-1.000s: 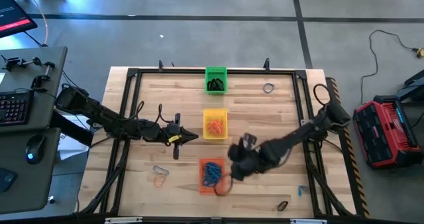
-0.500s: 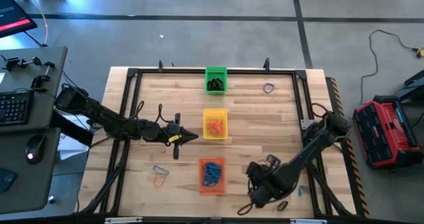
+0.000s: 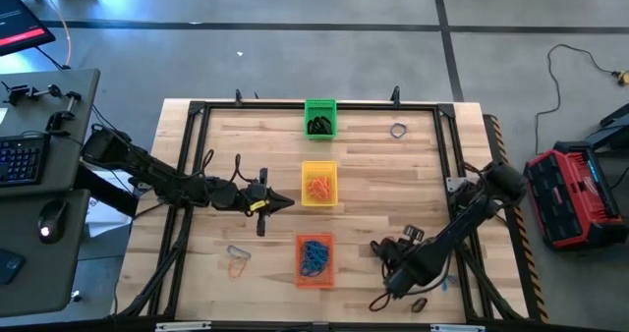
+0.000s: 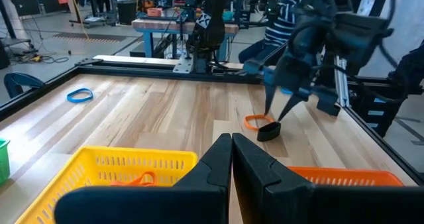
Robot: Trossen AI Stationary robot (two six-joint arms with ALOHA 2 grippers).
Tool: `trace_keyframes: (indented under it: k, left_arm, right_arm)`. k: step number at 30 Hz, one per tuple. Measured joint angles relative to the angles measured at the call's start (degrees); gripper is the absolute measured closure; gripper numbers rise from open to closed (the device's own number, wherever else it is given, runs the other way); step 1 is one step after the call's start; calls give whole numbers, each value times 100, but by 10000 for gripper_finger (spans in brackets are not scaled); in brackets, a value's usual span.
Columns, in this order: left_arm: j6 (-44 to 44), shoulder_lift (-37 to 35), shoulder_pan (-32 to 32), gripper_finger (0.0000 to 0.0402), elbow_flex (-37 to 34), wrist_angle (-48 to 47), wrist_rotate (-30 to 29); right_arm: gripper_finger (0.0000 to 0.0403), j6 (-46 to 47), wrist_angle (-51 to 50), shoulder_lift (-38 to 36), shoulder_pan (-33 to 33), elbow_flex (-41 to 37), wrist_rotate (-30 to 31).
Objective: Sort rubber bands into baskets
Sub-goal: Put the orange rubber band into the yellow bin
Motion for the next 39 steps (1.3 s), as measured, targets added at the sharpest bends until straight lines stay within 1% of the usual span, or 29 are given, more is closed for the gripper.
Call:
trace_keyframes:
  k: [5,9,14,18,21,24,26,27,30,34,36,39]
  left_arm:
    - [-40,0,0,399,0,2,-1]
    - [-40,0,0,399,0,4,-1]
    - [-47,0,0,399,0,4,-4]
    - [-49,0,0,399,0,4,-4]
    - [-51,0,0,399,0,4,-4]
    - [-49,0,0,399,0,2,-4]
    - [-49,0,0,399,0,2,-4]
    - [-49,0,0,399,0,2,-4]
    - [-47,0,0,399,0,0,-4]
    - [-45,0,0,399,0,-20,-6]
    - [-44,0,0,399,0,-20,-6]
    - [-40,0,0,399,0,-24,-8]
  right_arm:
    - [286,-92,472,-112,-2,-376,29]
    - [286,-104,507,-131,-2,-380,64]
    - [286,-397,583,-129,-42,-399,138]
    - [288,-635,717,-157,-171,-526,6]
    - [306,-859,714,-153,-242,-483,-141]
    - [350,-1080,626,-124,-284,-344,-257]
    - [386,-1138,431,-104,-312,-198,-249]
    - [394,-1146,267,-102,-327,-102,-238]
    - [390,-1098,-273,-107,-374,242,-202]
    - [400,-1158,-1140,-107,-454,763,15]
    - [398,-1241,-1495,-109,-547,1048,234]
    - [402,-1513,-1801,-115,-736,1454,800]
